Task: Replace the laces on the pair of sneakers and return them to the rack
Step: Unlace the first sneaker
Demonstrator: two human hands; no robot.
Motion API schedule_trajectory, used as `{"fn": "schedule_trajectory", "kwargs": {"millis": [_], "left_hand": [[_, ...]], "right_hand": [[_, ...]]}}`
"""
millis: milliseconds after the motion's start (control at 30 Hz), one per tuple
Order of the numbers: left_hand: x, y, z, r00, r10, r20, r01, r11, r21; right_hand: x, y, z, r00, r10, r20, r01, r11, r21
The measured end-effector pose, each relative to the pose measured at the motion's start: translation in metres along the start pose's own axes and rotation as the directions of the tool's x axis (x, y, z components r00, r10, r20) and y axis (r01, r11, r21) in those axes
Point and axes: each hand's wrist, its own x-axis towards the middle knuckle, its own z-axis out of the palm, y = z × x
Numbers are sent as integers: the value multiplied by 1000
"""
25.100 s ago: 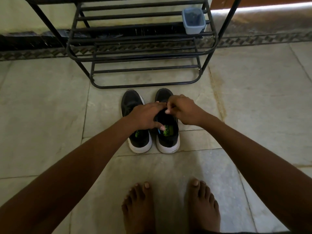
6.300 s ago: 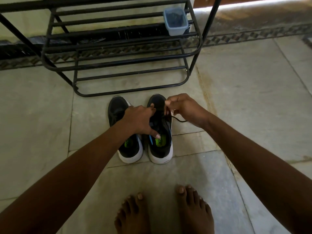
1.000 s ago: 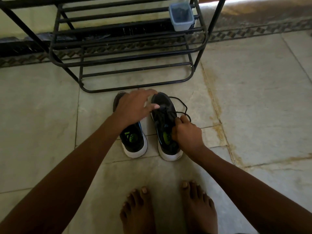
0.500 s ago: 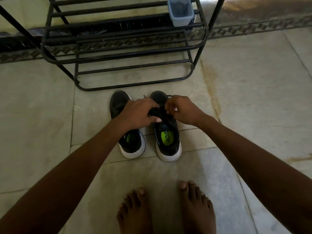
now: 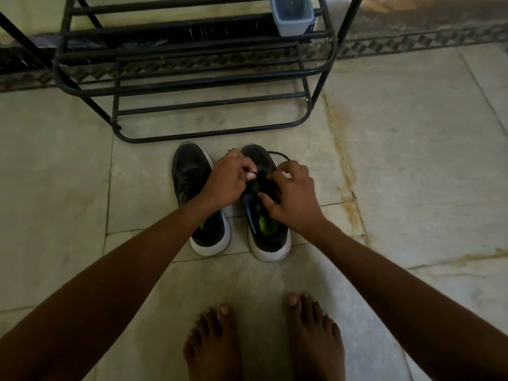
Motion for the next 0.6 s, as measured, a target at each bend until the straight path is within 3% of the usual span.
{"fn": "schedule_trajectory", "kwargs": {"millis": [100, 267, 367, 533, 600], "left_hand": [[8, 6, -5, 969, -221, 111, 232, 969, -89], [19, 14, -19, 889, -308, 338, 394, 891, -224], [19, 24, -22, 924, -250, 290, 342, 878, -335], [26, 47, -48, 953, -292, 75, 273, 727, -630], [27, 56, -64, 970, -242, -4, 191, 774, -603]], "right_hand": [[-13, 4, 9, 992, -6, -123, -3, 997, -72], [-21, -2, 12, 998, 21, -62, -23, 999, -38], [-21, -4, 8, 999, -6, -51, -2, 990, -141], [-20, -6, 9, 1000, 19, -18, -22, 981, -191], [-19, -8, 11, 1000, 17, -7, -18, 980, -197]]}}
